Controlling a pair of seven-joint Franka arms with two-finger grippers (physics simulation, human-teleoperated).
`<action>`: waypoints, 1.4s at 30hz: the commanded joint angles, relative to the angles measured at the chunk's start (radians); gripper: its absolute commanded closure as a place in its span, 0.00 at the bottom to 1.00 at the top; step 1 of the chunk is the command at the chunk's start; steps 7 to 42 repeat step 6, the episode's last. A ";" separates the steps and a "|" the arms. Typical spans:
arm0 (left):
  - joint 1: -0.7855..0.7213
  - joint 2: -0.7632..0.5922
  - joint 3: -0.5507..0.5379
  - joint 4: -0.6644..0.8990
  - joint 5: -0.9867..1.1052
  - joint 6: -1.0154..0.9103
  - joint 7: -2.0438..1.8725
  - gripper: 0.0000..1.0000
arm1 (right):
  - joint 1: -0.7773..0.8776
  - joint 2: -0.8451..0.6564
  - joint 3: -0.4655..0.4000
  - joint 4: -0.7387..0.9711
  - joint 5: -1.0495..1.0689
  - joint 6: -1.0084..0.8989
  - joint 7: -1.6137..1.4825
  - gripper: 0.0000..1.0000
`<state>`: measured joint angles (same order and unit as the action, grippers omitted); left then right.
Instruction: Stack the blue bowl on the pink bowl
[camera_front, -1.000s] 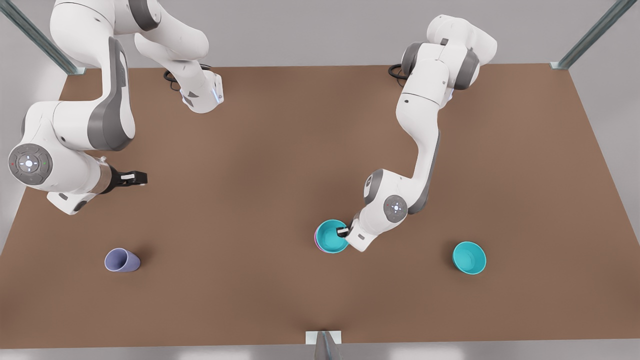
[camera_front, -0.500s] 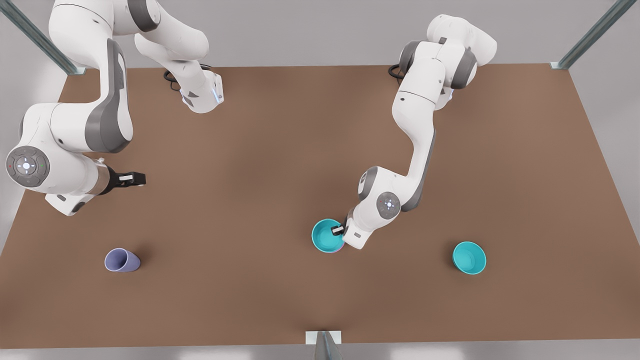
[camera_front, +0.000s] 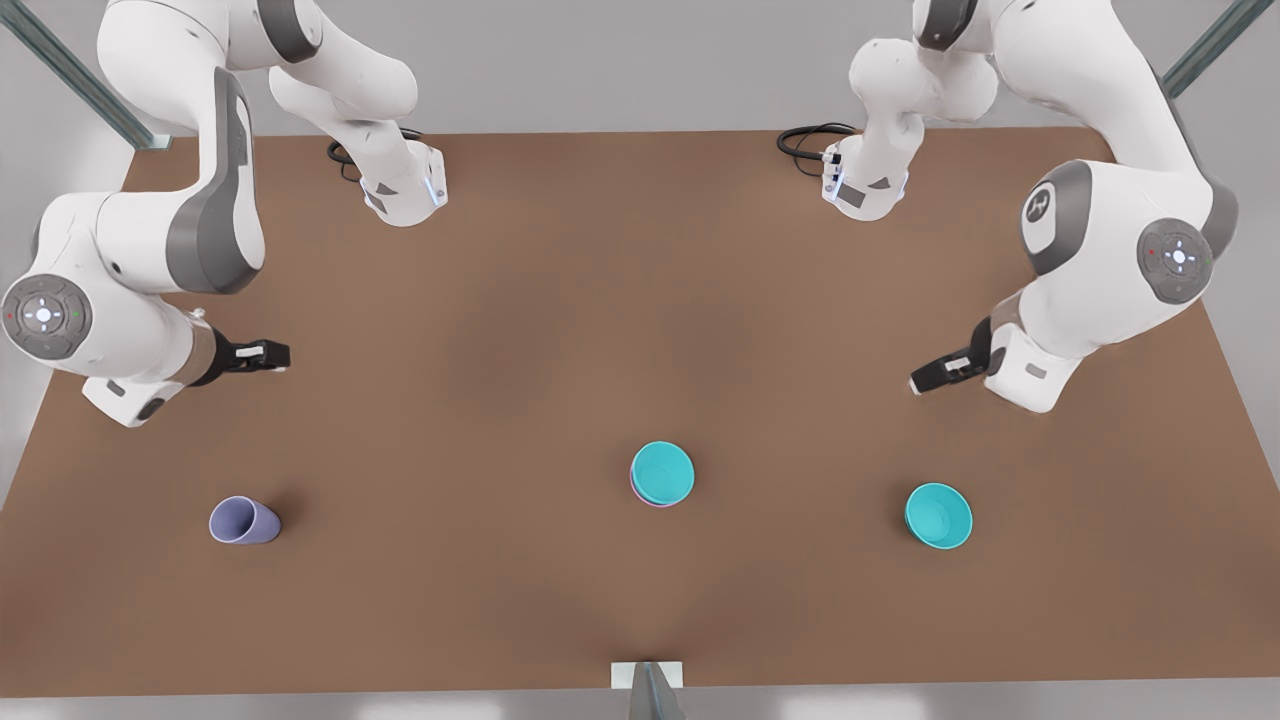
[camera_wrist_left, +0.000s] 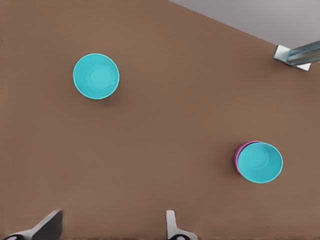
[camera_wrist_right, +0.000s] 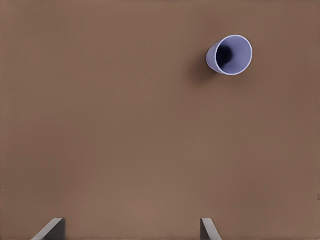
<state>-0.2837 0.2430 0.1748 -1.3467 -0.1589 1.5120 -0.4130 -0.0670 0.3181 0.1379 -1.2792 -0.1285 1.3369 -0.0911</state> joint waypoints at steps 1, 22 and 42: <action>0.080 -0.076 -0.100 -0.081 0.168 -0.064 0.341 0.00 | 0.001 -0.001 0.000 0.001 0.000 -0.002 0.005 0.00; 0.081 -0.071 -0.101 -0.078 0.150 -0.079 0.338 0.00 | 0.001 -0.002 0.000 0.001 -0.002 -0.002 0.005 0.00; 0.081 -0.071 -0.101 -0.078 0.150 -0.079 0.338 0.00 | 0.001 -0.002 0.000 0.001 -0.002 -0.002 0.005 0.00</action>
